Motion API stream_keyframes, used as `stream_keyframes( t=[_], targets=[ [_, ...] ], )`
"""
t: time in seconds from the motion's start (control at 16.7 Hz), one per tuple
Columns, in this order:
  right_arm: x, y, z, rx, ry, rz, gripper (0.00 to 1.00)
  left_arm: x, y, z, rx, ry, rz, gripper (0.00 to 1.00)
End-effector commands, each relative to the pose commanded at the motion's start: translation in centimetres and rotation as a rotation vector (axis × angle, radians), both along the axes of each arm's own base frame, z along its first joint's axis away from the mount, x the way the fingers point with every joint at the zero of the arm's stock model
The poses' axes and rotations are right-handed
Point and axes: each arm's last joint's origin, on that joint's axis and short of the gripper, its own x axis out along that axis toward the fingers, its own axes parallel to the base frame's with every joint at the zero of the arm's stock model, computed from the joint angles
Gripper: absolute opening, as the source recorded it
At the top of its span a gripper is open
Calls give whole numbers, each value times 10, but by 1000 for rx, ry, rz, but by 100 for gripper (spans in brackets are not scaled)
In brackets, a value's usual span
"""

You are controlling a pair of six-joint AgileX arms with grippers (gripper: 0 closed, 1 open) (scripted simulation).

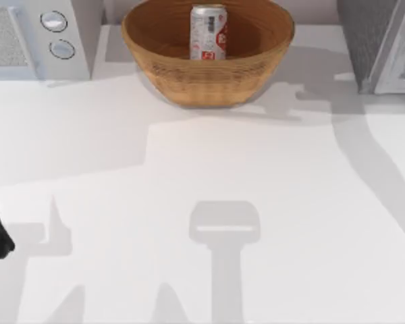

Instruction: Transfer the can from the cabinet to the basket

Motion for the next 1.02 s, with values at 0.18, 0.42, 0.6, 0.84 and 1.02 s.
stream_keyframes(
  t=[0.18,0.42,0.6,0.84,1.02],
  targets=[
    [24,1,0,-1,1,0,100,0,0,0,0,0,0,100],
    [45,-1,-1,0,2,0,100,0,0,0,0,0,0,100],
    [37,-1,1,1,-5,4,100,0,0,0,0,0,0,100],
    [28,-7,-4,2,-9,8,100,0,0,0,0,0,0,100],
    [8,-20,-21,-1,-3,12,100,0,0,0,0,0,0,100]
  ],
)
